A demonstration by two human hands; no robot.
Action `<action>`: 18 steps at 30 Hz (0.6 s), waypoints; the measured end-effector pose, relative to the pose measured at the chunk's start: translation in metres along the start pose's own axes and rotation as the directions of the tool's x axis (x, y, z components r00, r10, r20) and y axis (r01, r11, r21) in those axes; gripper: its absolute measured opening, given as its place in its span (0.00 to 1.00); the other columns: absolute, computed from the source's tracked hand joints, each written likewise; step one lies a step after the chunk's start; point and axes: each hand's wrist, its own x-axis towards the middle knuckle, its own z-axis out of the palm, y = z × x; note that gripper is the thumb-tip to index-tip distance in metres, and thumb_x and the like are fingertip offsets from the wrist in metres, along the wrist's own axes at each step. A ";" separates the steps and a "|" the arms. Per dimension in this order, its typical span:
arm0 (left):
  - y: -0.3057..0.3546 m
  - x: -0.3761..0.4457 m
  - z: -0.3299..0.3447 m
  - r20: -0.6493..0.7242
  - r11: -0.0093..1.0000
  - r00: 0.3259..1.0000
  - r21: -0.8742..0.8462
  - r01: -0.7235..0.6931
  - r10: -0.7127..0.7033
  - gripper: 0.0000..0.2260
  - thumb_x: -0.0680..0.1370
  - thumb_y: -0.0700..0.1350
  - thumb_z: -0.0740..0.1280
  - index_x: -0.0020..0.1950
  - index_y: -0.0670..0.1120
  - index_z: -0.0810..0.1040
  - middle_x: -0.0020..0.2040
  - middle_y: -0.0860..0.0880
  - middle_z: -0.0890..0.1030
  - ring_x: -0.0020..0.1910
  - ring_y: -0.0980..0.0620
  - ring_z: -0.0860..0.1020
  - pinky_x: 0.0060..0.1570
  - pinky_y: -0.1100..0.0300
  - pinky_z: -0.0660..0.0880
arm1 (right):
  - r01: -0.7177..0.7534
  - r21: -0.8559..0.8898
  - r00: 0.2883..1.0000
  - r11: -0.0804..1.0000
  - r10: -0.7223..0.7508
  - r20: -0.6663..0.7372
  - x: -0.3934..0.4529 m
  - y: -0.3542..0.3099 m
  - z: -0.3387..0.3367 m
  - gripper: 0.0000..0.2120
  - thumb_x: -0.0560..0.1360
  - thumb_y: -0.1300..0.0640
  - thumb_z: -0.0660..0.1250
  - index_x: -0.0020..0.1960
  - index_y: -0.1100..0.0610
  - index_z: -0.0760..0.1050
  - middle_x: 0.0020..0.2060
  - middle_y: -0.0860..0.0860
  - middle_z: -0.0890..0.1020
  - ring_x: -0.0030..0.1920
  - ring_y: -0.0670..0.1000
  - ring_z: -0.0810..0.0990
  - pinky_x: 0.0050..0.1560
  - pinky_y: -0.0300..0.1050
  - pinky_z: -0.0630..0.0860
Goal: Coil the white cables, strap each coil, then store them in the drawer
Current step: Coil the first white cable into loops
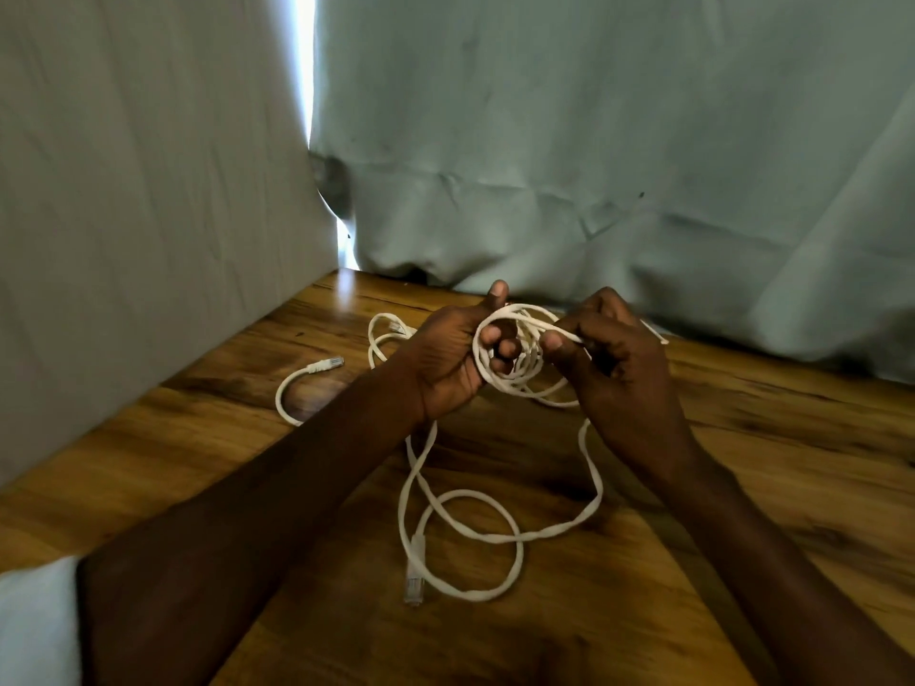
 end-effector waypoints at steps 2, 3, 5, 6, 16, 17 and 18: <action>-0.001 -0.003 0.004 0.039 0.995 0.999 0.102 -0.005 0.001 0.19 0.86 0.51 0.58 0.39 0.43 0.72 0.23 0.51 0.68 0.23 0.55 0.72 0.25 0.65 0.69 | -0.026 -0.094 0.999 0.995 0.028 0.018 0.000 0.008 0.002 0.10 0.80 0.48 0.70 0.45 0.54 0.80 0.44 0.47 0.73 0.43 0.44 0.75 0.42 0.35 0.69; -0.002 -0.004 0.006 0.048 0.987 0.999 0.159 -0.005 -0.002 0.18 0.86 0.51 0.57 0.42 0.41 0.73 0.22 0.51 0.67 0.22 0.56 0.71 0.25 0.65 0.67 | -0.027 -0.127 0.999 0.992 0.032 0.036 -0.001 0.012 0.002 0.11 0.80 0.48 0.70 0.46 0.56 0.80 0.45 0.48 0.72 0.45 0.43 0.75 0.42 0.34 0.69; -0.003 -0.007 0.011 0.078 0.972 0.996 0.234 0.017 -0.036 0.20 0.85 0.52 0.56 0.46 0.37 0.75 0.22 0.51 0.67 0.24 0.55 0.69 0.22 0.67 0.64 | -0.021 -0.175 0.997 0.984 0.033 0.069 -0.004 0.017 0.004 0.12 0.80 0.48 0.71 0.49 0.58 0.78 0.47 0.49 0.72 0.46 0.40 0.74 0.43 0.32 0.68; -0.002 -0.008 0.012 0.103 0.968 0.993 0.248 0.033 -0.060 0.23 0.85 0.53 0.55 0.46 0.36 0.76 0.21 0.51 0.67 0.27 0.54 0.67 0.20 0.68 0.63 | -0.022 -0.182 0.996 0.983 0.037 0.080 -0.005 0.017 0.005 0.14 0.80 0.47 0.70 0.51 0.58 0.77 0.48 0.49 0.72 0.47 0.39 0.73 0.43 0.33 0.68; -0.002 -0.015 0.012 0.174 0.884 0.963 0.455 0.106 -0.205 0.27 0.85 0.60 0.48 0.44 0.41 0.74 0.22 0.52 0.63 0.19 0.56 0.60 0.20 0.64 0.62 | -0.163 -0.133 0.980 0.978 0.145 -0.134 -0.010 0.011 0.018 0.19 0.84 0.42 0.58 0.47 0.56 0.74 0.40 0.53 0.79 0.42 0.54 0.78 0.42 0.59 0.75; -0.003 -0.015 0.013 0.189 0.881 0.957 0.461 0.109 -0.218 0.27 0.85 0.61 0.48 0.44 0.41 0.74 0.22 0.52 0.62 0.19 0.56 0.60 0.21 0.64 0.62 | -0.143 -0.173 0.978 0.975 0.112 -0.178 -0.010 0.008 0.016 0.18 0.84 0.43 0.59 0.46 0.55 0.74 0.39 0.51 0.79 0.41 0.53 0.78 0.41 0.57 0.74; -0.004 -0.014 0.013 0.205 0.884 0.952 0.453 0.114 -0.227 0.27 0.85 0.61 0.49 0.44 0.42 0.74 0.23 0.52 0.62 0.19 0.56 0.60 0.21 0.64 0.61 | -0.140 -0.173 0.973 0.975 0.103 -0.207 -0.010 0.007 0.015 0.17 0.84 0.43 0.60 0.46 0.55 0.74 0.39 0.51 0.79 0.41 0.53 0.78 0.40 0.57 0.74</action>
